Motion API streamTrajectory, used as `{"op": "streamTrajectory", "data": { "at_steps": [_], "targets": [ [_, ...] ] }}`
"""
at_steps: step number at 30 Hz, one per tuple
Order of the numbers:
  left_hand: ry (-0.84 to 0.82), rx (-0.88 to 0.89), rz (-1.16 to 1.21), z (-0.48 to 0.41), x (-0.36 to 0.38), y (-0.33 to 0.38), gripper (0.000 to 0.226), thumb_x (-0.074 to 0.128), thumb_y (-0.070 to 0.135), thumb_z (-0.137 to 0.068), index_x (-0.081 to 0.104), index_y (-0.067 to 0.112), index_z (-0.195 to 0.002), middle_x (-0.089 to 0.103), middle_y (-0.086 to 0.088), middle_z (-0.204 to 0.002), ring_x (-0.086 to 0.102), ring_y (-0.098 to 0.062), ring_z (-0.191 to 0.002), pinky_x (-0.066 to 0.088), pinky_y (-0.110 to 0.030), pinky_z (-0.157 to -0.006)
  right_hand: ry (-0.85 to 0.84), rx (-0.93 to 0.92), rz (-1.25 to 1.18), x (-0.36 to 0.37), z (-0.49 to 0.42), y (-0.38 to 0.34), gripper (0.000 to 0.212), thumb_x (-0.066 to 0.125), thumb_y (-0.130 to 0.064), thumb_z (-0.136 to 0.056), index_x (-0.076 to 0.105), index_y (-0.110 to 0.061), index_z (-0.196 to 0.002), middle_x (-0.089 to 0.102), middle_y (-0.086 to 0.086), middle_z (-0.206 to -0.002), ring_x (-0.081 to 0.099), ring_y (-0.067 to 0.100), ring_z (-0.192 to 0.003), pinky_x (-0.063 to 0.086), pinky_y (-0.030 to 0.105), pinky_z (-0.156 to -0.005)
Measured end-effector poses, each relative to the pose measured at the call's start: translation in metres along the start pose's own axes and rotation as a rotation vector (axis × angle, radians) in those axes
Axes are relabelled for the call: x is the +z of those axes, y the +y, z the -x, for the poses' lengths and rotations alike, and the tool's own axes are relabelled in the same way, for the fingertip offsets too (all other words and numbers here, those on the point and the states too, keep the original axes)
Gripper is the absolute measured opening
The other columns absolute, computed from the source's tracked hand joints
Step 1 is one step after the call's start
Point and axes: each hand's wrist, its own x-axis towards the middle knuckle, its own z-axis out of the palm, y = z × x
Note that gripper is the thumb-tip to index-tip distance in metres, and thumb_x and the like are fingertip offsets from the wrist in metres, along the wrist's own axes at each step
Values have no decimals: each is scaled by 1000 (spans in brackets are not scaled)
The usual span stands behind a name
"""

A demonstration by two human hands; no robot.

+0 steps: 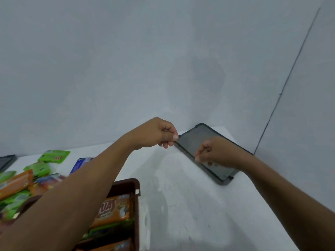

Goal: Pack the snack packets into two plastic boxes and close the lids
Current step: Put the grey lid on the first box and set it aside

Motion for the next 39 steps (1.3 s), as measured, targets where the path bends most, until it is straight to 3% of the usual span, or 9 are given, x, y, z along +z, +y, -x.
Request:
{"op": "streamTrajectory", "data": {
  "at_steps": [5, 10, 14, 17, 21, 24, 30, 34, 39],
  "targets": [
    [16, -82, -7, -81, 21, -7, 13, 63, 13, -96, 75, 14, -102, 77, -7, -96, 70, -15, -81, 53, -30, -73, 138, 253, -136, -17, -2, 86, 9, 74, -15, -86, 72, -6, -88, 70, 8, -75, 59, 12, -55, 46, 18, -45],
    [83, -256, 7, -150, 50, -36, 29, 64, 18, -93, 66, 16, -122, 71, -9, -114, 62, -19, -89, 50, -29, -73, 207, 450, -186, -13, -1, 152, 16, 74, -17, -87, 61, -7, -86, 67, 11, -75, 59, 22, -61, 50, 28, -51],
    [121, -365, -170, -183, 74, -56, 61, 65, 31, -96, 42, 15, -150, 47, -9, -151, 50, -28, -133, 44, -39, -107, 258, 493, -238, -6, 3, 173, 16, 73, -19, -89, 60, -11, -89, 67, 13, -84, 63, 25, -62, 56, 33, -56],
    [86, -448, -242, -196, 86, -67, 74, 64, 39, -96, 30, 11, -156, 36, -12, -160, 38, -31, -145, 33, -43, -118, 310, 493, -364, -5, 1, 179, 19, 75, -15, -88, 60, -4, -95, 69, 19, -84, 64, 24, -57, 54, 26, -48],
    [104, -511, -396, -204, 88, -73, 56, 56, 47, -97, 49, 12, -140, 50, -8, -147, 46, -32, -135, 34, -52, -114, 379, 505, -519, -3, -3, 181, 16, 75, -2, -85, 61, 0, -92, 70, 21, -80, 65, 24, -58, 59, 31, -54],
    [261, -492, -308, -195, 71, -77, 27, 54, 32, -97, 69, 10, -103, 68, -11, -118, 61, -34, -110, 47, -50, -104, 421, 477, -648, 0, -6, 182, 16, 74, 5, -83, 60, 5, -91, 71, 23, -80, 70, 27, -62, 59, 31, -56],
    [487, -504, -84, -134, 15, -80, 21, 58, 0, -91, 78, 3, -98, 72, -11, -103, 64, -29, -99, 53, -34, -89, 392, 389, -877, 9, -18, 152, 26, 79, 4, -80, 60, 0, -99, 71, 24, -86, 70, 31, -71, 58, 33, -61],
    [564, -553, 66, -76, -29, -84, 22, 62, -5, -86, 74, 10, -75, 65, -6, -73, 58, -24, -74, 44, -23, -58, 365, 288, -891, 18, -28, 115, 28, 79, 3, -80, 66, -1, -104, 72, 23, -84, 68, 27, -68, 58, 34, -62],
    [682, -499, 152, 9, -74, -78, 11, 69, -3, -83, 76, 5, -83, 64, -8, -74, 54, -22, -70, 43, -25, -59, 408, 189, -838, 38, -36, 60, 24, 79, -5, -83, 71, -4, -106, 74, 16, -78, 68, 22, -64, 55, 29, -58]
  ]
}}
